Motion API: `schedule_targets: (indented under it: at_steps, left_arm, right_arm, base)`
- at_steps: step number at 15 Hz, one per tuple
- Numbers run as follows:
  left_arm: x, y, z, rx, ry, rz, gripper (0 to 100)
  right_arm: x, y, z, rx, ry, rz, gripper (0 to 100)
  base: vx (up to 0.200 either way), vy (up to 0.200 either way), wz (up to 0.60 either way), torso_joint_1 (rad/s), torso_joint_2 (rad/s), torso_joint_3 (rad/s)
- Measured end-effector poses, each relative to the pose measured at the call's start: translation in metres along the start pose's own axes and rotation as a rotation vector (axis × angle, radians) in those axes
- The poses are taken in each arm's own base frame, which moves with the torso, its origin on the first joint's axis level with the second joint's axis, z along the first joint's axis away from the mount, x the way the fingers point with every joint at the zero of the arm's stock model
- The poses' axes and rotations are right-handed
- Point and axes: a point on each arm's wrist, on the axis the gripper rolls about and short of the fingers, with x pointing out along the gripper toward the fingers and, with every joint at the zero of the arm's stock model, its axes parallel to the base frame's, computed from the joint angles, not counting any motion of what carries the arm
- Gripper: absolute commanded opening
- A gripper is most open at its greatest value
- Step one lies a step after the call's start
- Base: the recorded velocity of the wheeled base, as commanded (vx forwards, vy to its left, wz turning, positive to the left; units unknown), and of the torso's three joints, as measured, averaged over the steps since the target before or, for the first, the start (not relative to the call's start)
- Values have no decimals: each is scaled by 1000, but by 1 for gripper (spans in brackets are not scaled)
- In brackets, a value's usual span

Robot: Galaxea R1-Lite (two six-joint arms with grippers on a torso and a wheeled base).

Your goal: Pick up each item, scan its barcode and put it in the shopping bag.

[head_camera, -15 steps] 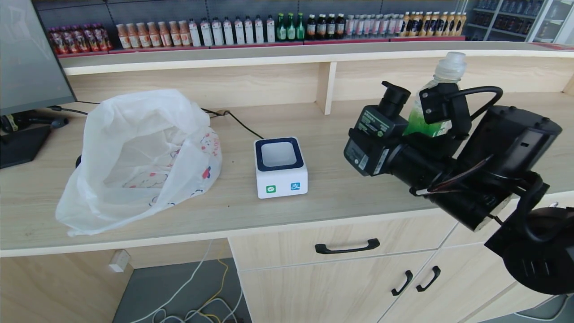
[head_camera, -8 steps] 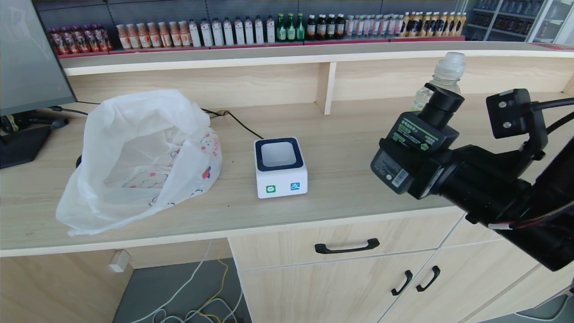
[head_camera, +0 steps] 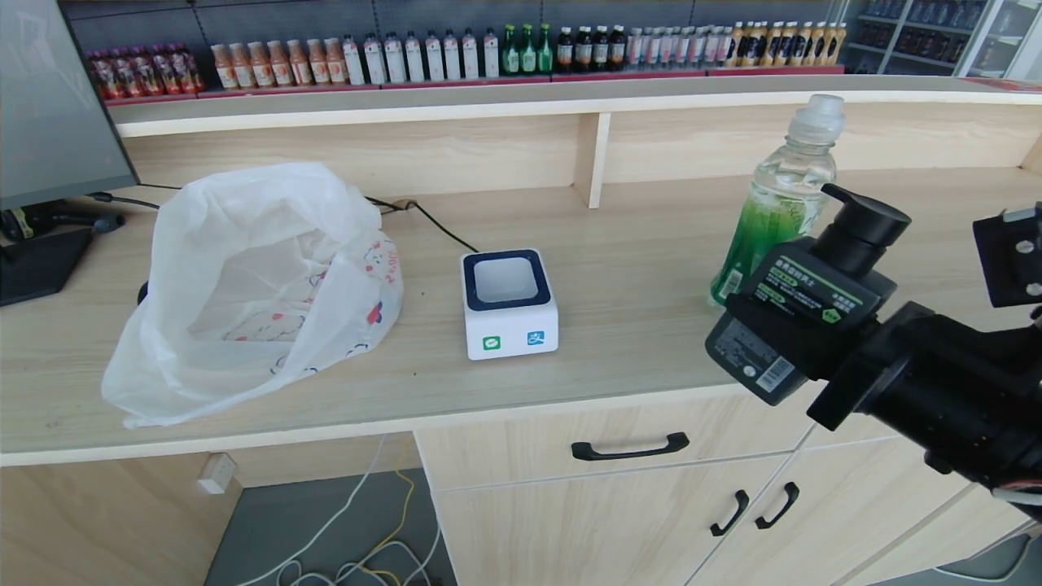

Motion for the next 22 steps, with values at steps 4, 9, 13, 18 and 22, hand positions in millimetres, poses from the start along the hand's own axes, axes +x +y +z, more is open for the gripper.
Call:
schedule_targets:
  at_steps: [4, 9, 13, 18, 22]
  left_arm:
    - [0, 0, 0, 0, 0, 0, 100]
    - [0, 0, 0, 0, 0, 0, 100]
    - [0, 0, 0, 0, 0, 0, 100]
    - [0, 0, 0, 0, 0, 0, 100]
    - [0, 0, 0, 0, 0, 0, 100]
  right_arm:
    - [-3, 3, -1, 29, 10, 116, 0]
    - [14, 32, -5, 87, 37, 276, 0]
    - [47, 55, 6, 87, -13, 483, 0]
    - [50, 66, -1, 193, -9, 709, 0]
    - [47, 83, 12, 379, -130, 844, 0]
  base:
    - [0, 0, 0, 0, 0, 0]
    - [0, 0, 0, 0, 0, 0]
    - [0, 0, 0, 0, 0, 0]
    - [0, 0, 0, 0, 0, 0]
    - [0, 0, 0, 0, 0, 0]
